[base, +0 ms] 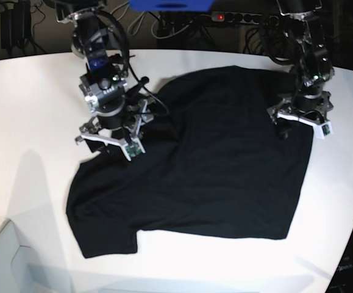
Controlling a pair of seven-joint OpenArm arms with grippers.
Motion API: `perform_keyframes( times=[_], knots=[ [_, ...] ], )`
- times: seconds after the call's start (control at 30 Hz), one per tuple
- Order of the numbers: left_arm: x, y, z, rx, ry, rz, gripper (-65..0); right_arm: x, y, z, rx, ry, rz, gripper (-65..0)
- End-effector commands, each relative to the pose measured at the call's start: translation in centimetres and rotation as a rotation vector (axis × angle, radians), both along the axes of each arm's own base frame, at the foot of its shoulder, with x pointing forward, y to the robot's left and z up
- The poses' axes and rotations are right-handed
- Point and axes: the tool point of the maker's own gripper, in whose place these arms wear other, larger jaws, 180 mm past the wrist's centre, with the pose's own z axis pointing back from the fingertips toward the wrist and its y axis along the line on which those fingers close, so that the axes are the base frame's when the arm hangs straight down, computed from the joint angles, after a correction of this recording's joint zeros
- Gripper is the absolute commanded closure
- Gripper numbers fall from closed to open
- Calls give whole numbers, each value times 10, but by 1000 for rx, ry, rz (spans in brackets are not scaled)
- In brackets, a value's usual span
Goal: Layout the t-shirt on the table in an organized manner, then fold the t-shirt properly
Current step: 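Pull the shirt shoulder with the right gripper away from the left gripper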
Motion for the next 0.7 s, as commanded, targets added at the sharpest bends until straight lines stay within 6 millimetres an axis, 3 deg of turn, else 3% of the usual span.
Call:
perform_keyframes(
  times=[0.0,0.33,0.6,0.67],
  knots=[
    [2,2,4,3,-5,0,-583,8,3,10,17,-42,4,-472],
    [3,3,5,4,-9,2,-583,-16,1,-9,14,23,6,-465],
    [3,2,4,3,-10,3,-583,-15,1,-28,14,41,20,-462],
    [4,3,5,4,-11,3,-583,-14,4,-31,21,27,35,-427]
  ],
)
